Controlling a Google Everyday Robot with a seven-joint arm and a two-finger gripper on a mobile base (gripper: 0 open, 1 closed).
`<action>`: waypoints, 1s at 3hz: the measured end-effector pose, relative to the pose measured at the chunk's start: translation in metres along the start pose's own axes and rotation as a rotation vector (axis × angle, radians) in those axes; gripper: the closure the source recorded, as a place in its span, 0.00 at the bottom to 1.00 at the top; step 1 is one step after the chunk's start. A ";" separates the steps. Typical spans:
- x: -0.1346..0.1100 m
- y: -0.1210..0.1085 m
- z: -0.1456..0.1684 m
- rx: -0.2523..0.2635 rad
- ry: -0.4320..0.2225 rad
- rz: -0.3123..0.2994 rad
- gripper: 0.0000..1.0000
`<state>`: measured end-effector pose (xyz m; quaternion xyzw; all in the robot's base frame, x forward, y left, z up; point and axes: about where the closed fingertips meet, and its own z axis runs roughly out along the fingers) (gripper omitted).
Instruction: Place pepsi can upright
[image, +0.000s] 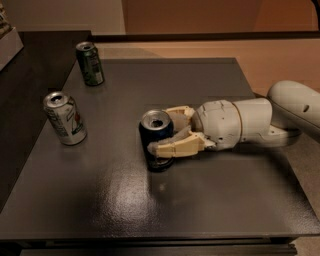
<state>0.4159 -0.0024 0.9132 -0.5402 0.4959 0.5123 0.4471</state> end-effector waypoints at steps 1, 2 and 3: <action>0.007 0.000 -0.003 0.004 -0.013 0.001 0.36; 0.012 -0.001 -0.007 0.007 -0.009 -0.002 0.13; 0.011 0.000 -0.005 0.003 -0.008 -0.004 0.00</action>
Offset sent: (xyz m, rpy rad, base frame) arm 0.0045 -0.0168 -0.0207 0.0051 -0.0017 -0.0190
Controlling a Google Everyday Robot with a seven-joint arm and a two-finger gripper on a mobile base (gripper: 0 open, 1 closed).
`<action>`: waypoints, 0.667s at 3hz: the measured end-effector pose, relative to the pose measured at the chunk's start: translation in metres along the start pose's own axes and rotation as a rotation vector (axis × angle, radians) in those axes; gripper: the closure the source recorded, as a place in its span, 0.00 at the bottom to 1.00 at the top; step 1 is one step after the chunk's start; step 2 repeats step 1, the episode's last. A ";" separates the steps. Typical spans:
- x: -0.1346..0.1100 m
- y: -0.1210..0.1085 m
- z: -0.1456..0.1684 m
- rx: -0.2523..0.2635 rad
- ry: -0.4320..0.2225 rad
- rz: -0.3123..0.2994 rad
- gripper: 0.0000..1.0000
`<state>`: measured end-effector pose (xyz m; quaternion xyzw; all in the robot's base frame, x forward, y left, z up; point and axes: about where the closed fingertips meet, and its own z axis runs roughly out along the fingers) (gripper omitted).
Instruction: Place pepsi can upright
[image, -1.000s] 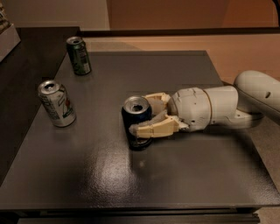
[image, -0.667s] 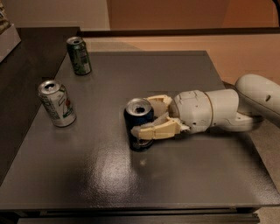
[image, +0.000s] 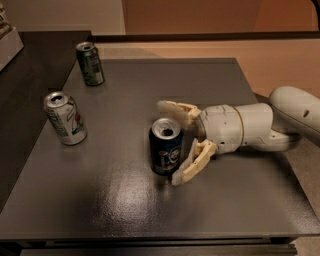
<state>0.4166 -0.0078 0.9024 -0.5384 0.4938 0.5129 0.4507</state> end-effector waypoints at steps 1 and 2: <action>0.000 0.000 0.000 0.000 0.000 0.000 0.00; 0.000 0.000 0.000 0.000 0.000 0.000 0.00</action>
Offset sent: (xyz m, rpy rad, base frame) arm 0.0000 0.0000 0.0000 0.0000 0.0000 0.0000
